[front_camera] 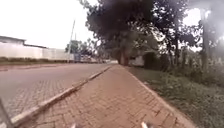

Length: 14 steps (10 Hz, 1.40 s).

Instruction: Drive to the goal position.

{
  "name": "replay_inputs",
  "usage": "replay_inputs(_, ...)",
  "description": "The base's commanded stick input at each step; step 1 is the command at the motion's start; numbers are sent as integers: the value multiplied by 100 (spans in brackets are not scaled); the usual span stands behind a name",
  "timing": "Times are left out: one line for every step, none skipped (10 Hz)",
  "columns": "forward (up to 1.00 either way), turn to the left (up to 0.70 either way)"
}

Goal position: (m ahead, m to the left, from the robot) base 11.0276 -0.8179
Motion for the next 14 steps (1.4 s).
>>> replay_inputs(50, 0)
replay_inputs(50, 0)
replay_inputs(50, 0)
replay_inputs(50, 0)
replay_inputs(50, 0)
replay_inputs(50, 0)
replay_inputs(50, 0)
replay_inputs(50, 0)
replay_inputs(50, 0)
replay_inputs(50, 0)
replay_inputs(50, 0)
replay_inputs(50, 0)
replay_inputs(50, 0)
replay_inputs(50, 0)
